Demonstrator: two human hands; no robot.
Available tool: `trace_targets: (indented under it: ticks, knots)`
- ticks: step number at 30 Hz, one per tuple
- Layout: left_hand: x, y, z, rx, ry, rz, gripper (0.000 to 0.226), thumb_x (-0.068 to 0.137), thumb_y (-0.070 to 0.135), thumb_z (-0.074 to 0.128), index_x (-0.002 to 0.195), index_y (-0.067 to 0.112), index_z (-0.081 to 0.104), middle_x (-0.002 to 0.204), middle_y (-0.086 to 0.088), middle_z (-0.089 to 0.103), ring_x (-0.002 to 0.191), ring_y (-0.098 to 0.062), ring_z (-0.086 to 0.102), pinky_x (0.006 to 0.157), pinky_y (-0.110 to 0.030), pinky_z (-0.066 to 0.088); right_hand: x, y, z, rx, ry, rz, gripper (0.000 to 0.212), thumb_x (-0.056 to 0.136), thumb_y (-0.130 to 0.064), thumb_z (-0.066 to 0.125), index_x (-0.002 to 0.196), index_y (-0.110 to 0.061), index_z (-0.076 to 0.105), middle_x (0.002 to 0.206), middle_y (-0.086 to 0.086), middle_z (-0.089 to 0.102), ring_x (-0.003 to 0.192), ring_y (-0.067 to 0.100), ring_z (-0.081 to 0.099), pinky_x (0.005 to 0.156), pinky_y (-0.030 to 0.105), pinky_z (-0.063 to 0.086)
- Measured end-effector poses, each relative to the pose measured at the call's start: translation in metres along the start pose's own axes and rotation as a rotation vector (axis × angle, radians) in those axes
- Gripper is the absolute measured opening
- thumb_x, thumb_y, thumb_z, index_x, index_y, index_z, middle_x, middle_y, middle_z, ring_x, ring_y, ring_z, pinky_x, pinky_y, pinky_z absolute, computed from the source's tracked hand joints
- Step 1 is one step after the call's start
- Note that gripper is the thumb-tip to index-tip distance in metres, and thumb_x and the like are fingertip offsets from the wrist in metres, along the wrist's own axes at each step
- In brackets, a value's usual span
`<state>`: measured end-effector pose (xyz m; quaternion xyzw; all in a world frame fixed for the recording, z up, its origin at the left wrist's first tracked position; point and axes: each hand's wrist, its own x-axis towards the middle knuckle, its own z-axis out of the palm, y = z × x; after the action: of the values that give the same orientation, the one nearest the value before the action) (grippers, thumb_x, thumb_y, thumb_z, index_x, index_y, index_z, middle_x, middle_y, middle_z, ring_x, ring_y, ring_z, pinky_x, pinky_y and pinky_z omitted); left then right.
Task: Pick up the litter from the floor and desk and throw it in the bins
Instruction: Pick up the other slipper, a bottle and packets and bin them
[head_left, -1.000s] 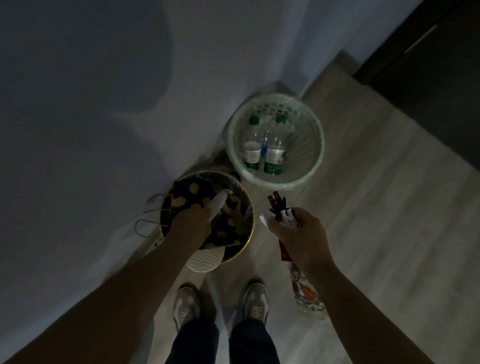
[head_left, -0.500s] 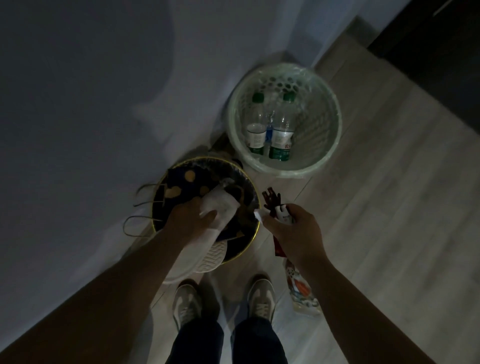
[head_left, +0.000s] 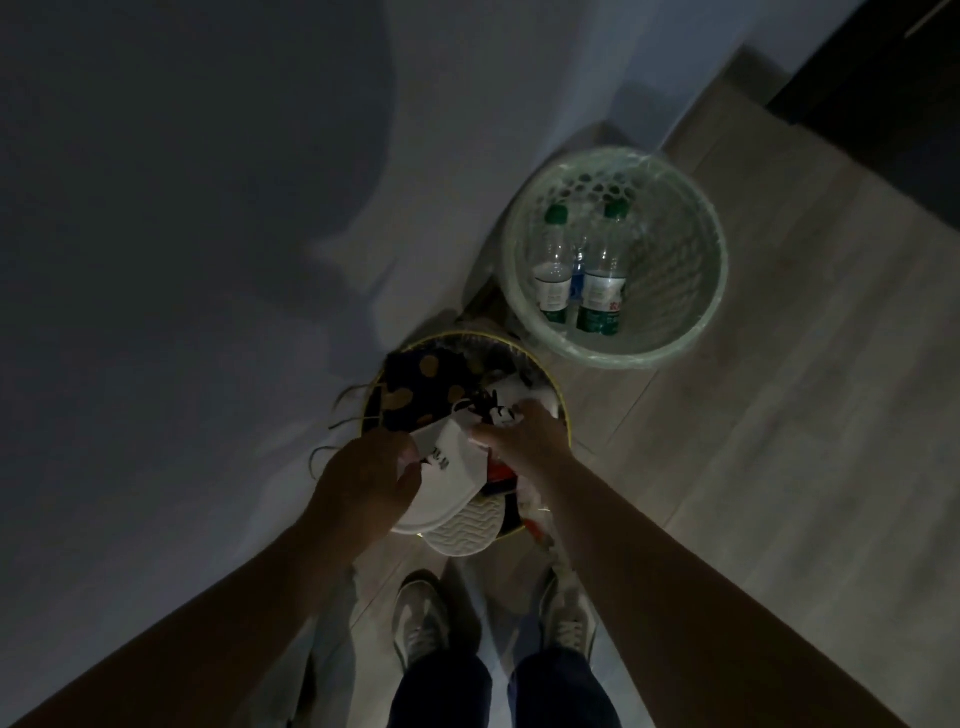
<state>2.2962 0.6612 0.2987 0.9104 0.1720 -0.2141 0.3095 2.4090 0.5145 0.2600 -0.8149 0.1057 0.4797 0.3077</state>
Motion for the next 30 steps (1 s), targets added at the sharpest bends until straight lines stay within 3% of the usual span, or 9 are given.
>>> trace_targets:
  ticks: [2, 4, 7, 11, 13, 16, 19, 23, 30]
  knots:
    - [-0.007, -0.004, -0.004, 0.014, 0.015, 0.044, 0.061, 0.078, 0.042, 0.029, 0.089, -0.004, 0.068, 0.083, -0.019, 0.065, 0.078, -0.03, 0.062, 0.071, -0.041, 0.052, 0.008, -0.003, 0.007, 0.056, -0.011, 0.003, 0.084, 0.079, -0.045, 0.072, 0.146, -0.016, 0.032, 0.146, 0.015, 0.038, 0.129, 0.032, 0.043, 0.092, 0.033, 0.043]
    - [-0.011, -0.006, -0.005, 0.06, 0.026, 0.063, 0.042, 0.085, 0.028, 0.043, 0.086, -0.006, 0.069, 0.079, -0.02, 0.065, 0.072, -0.033, 0.064, 0.065, -0.042, 0.054, 0.014, -0.005, 0.011, 0.073, -0.015, -0.03, 0.088, 0.079, -0.044, 0.072, 0.149, -0.02, 0.026, 0.148, 0.017, 0.035, 0.131, 0.034, 0.04, 0.086, 0.031, 0.04]
    - [-0.013, -0.011, -0.005, 0.052, 0.062, 0.04, 0.02, 0.087, 0.011, 0.059, 0.097, -0.004, 0.069, 0.09, -0.02, 0.066, 0.082, -0.035, 0.064, 0.073, -0.042, 0.053, 0.018, -0.007, 0.012, -0.039, -0.068, -0.09, 0.08, 0.085, -0.04, 0.067, 0.151, -0.02, 0.025, 0.15, 0.013, 0.037, 0.135, 0.032, 0.038, 0.094, 0.032, 0.038]
    - [-0.012, -0.011, -0.006, 0.057, 0.035, 0.002, 0.024, 0.091, 0.016, 0.057, 0.111, 0.006, 0.065, 0.105, -0.013, 0.062, 0.096, -0.027, 0.061, 0.084, -0.04, 0.049, 0.005, -0.008, 0.009, -0.399, -0.049, -0.237, 0.039, 0.095, -0.027, 0.053, 0.13, -0.008, 0.054, 0.127, 0.015, 0.058, 0.119, 0.03, 0.053, 0.093, 0.034, 0.042]
    - [-0.017, -0.008, -0.013, 0.076, 0.022, 0.014, 0.024, 0.092, 0.017, 0.055, 0.11, 0.005, 0.065, 0.102, -0.013, 0.063, 0.093, -0.028, 0.062, 0.081, -0.038, 0.05, -0.005, -0.005, 0.005, -0.464, -0.024, -0.27, 0.03, 0.096, -0.022, 0.051, 0.118, -0.005, 0.062, 0.115, 0.018, 0.064, 0.111, 0.033, 0.058, 0.088, 0.034, 0.046]
    - [-0.025, 0.003, -0.027, 0.113, 0.0, 0.064, 0.042, 0.088, 0.029, 0.041, 0.098, 0.0, 0.069, 0.089, -0.016, 0.065, 0.081, -0.031, 0.065, 0.071, -0.037, 0.053, -0.025, -0.001, -0.008, -0.682, 0.012, -0.307, 0.033, 0.093, -0.022, 0.056, 0.122, -0.007, 0.06, 0.123, 0.015, 0.059, 0.116, 0.03, 0.055, 0.09, 0.032, 0.045]
    - [-0.029, 0.018, -0.045, 0.219, -0.092, -0.069, 0.029, 0.094, 0.03, 0.045, 0.112, 0.014, 0.061, 0.103, -0.001, 0.059, 0.1, -0.024, 0.06, 0.084, -0.033, 0.049, -0.051, -0.004, -0.021, -0.849, -0.018, -0.375, 0.039, 0.089, -0.02, 0.06, 0.126, -0.008, 0.054, 0.127, 0.013, 0.056, 0.118, 0.027, 0.054, 0.092, 0.033, 0.046]
    - [-0.054, 0.038, -0.078, 0.306, -0.125, 0.0, 0.029, 0.096, 0.029, 0.045, 0.121, 0.017, 0.053, 0.119, -0.003, 0.056, 0.106, -0.019, 0.056, 0.086, -0.028, 0.043, -0.104, -0.023, -0.042, -0.861, -0.028, -0.417, 0.037, 0.089, -0.02, 0.058, 0.123, -0.007, 0.055, 0.119, 0.013, 0.061, 0.113, 0.028, 0.057, 0.088, 0.032, 0.047]
    - [-0.137, 0.117, -0.172, 0.483, -0.117, -0.006, 0.041, 0.098, 0.034, 0.04, 0.136, 0.019, 0.043, 0.133, -0.005, 0.048, 0.12, -0.022, 0.049, 0.095, -0.029, 0.035, -0.25, -0.07, -0.105, -0.838, 0.001, -0.549, 0.045, 0.089, -0.025, 0.059, 0.132, -0.014, 0.051, 0.129, 0.006, 0.056, 0.121, 0.021, 0.05, 0.097, 0.027, 0.04]
